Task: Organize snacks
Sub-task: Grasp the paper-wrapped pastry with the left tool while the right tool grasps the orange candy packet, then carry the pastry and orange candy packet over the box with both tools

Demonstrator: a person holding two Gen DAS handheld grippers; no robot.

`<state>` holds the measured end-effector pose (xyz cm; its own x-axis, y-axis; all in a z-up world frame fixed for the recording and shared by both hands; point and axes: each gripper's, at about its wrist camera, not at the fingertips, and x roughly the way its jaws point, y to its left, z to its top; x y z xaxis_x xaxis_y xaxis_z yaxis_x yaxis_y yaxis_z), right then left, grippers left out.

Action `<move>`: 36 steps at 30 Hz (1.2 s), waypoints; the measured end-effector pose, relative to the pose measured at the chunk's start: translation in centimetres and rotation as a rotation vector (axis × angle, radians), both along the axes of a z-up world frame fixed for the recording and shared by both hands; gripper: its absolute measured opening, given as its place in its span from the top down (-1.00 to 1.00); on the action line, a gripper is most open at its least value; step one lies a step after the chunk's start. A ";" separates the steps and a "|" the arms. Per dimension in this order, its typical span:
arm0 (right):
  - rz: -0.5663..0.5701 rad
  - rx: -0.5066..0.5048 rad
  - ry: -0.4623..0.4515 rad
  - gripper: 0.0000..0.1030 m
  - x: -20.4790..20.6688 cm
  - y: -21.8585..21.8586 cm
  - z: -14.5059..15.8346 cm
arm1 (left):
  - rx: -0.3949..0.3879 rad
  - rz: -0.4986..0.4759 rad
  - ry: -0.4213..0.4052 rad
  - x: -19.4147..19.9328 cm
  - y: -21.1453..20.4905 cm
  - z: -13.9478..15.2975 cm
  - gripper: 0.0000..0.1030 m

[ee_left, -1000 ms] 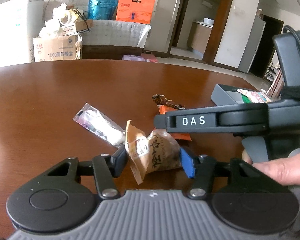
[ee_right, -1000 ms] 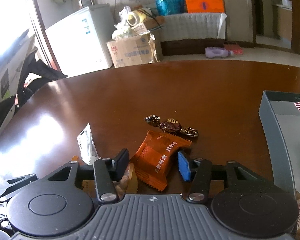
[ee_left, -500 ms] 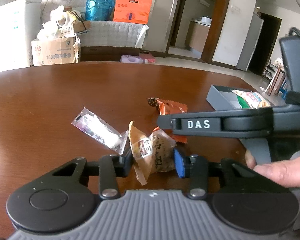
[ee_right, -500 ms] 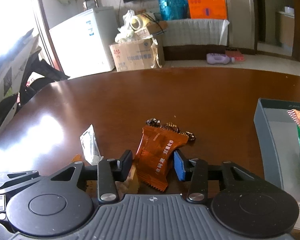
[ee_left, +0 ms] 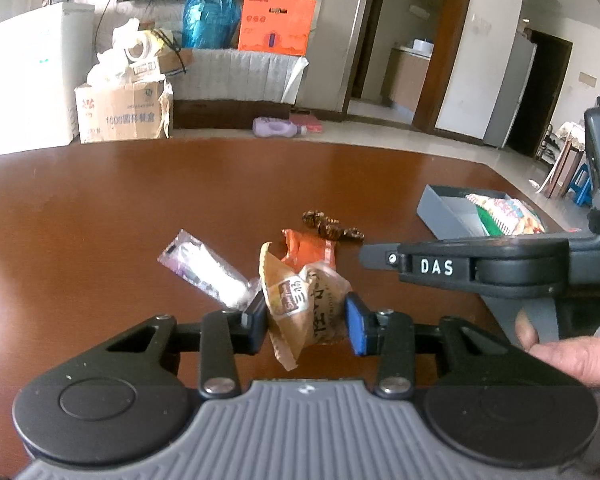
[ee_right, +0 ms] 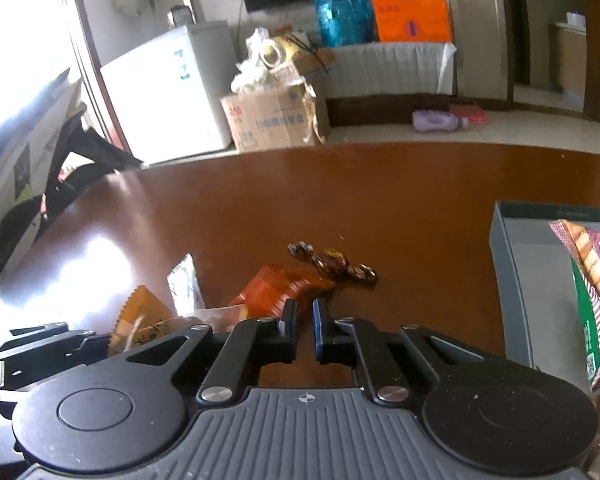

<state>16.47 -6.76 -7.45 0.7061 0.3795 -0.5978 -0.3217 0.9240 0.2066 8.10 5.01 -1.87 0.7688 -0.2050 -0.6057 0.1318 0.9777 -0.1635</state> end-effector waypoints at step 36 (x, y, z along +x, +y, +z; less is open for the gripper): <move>-0.023 -0.042 0.004 0.06 2.6 5.9 -2.0 | -0.032 0.082 -0.009 -4.3 5.7 1.3 0.27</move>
<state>19.07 -0.89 -9.50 0.7123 0.3378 -0.6153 -0.2994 0.9391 0.1689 3.80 10.73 -0.60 0.7892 -0.1605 -0.5928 0.0534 0.9795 -0.1942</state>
